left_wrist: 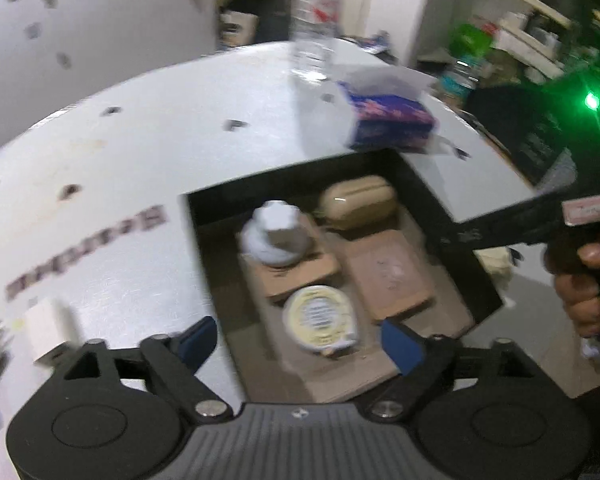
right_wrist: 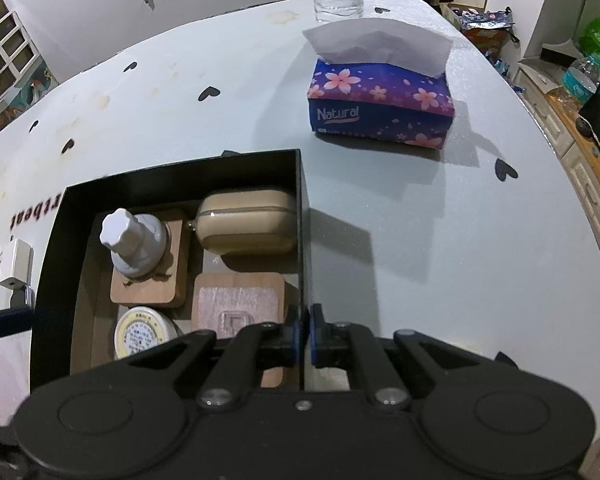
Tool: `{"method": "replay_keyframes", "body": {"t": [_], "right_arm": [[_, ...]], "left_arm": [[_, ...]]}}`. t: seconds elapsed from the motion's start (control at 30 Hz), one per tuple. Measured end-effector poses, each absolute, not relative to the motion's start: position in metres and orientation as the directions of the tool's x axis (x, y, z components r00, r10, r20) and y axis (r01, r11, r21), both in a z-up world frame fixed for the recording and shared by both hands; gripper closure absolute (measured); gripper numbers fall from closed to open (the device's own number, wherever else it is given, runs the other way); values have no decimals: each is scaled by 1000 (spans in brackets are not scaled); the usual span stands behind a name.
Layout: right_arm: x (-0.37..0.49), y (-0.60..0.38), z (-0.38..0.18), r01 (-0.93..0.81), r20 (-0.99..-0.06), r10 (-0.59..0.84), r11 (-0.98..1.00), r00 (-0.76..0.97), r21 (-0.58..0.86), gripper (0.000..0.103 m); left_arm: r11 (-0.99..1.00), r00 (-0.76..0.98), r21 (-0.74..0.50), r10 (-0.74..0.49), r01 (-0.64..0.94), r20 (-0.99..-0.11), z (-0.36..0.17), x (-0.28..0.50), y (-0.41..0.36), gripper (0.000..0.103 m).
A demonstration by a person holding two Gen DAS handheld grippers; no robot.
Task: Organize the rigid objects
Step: 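Carry the tape measure with the left gripper into the box and release, then move the left gripper to the black smartwatch and grasp it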
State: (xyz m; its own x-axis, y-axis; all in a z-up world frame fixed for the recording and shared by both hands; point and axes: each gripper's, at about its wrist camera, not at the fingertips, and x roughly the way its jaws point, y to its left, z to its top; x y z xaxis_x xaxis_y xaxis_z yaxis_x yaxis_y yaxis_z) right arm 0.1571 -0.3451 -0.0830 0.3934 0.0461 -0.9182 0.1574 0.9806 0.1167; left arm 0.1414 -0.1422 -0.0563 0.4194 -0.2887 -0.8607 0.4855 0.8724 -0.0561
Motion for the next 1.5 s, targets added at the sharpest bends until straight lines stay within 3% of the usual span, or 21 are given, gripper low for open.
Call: {"method": "replay_keyframes", "body": {"t": [0.4,0.77,0.9,1.03,1.23,1.33,1.4,1.5], "right_arm": [[162,-345,-83,98,-928,64,989,367,107,97],[164,-343,-83,57,-931,69,994,358,95,96],[163,-347,-83,63,-929,85,991,360,116,96],[162,-345,-82,67,-928,79,992,364,110,96],[162,-348,-83,98,-927,82,987,366,126,96],[161,-348,-83,109,-926,82,985,370,131,96],[161,-349,-83,117,-924,80,984,373,133,97],[160,-348,-83,127,-923,74,983,377,131,97]], "left_arm": [[986,530,-69,-140,151,-836,-53,130,-61,2],[976,531,-84,37,-202,-846,-95,161,-14,2],[945,501,-125,45,-301,-865,-110,175,-13,11],[958,481,-77,68,-276,-874,-121,184,-23,26],[974,504,-50,69,-219,-861,-121,179,-25,33],[984,512,-22,72,-177,-856,-121,178,-23,50],[988,518,-28,57,-154,-854,-120,177,-18,56],[992,523,-51,17,-116,-852,-119,177,-12,56]]}}
